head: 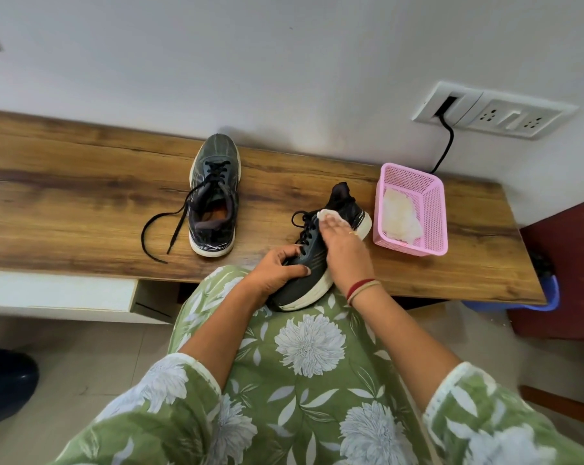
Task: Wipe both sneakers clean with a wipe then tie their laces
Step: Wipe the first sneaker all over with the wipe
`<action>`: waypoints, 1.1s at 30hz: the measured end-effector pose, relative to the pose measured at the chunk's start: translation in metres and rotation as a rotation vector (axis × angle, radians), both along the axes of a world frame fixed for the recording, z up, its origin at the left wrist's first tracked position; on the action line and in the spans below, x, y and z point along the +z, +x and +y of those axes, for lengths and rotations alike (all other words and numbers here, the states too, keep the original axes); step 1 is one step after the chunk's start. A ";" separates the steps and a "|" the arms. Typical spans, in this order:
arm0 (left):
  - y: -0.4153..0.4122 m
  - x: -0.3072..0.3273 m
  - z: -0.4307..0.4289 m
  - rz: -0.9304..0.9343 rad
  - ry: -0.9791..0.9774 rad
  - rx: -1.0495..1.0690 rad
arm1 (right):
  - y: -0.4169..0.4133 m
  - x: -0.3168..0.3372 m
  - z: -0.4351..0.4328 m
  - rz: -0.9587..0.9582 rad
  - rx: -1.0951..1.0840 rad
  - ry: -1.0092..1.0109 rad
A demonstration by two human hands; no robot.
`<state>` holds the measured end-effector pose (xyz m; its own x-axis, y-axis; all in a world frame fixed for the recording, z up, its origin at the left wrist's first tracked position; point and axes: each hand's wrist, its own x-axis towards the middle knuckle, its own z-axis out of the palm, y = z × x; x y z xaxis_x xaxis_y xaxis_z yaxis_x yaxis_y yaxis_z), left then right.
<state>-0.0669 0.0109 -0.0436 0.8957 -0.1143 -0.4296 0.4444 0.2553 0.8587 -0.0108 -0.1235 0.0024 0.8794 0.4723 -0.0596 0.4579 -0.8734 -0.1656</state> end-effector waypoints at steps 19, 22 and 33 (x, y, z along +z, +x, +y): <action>0.000 -0.001 0.000 -0.005 -0.002 0.000 | -0.005 -0.002 -0.001 0.019 0.029 -0.062; 0.001 -0.001 0.001 -0.036 0.027 -0.013 | -0.021 -0.012 0.002 0.085 0.027 -0.014; 0.000 0.002 0.001 -0.022 0.021 -0.022 | -0.027 0.007 -0.027 -0.248 0.212 0.216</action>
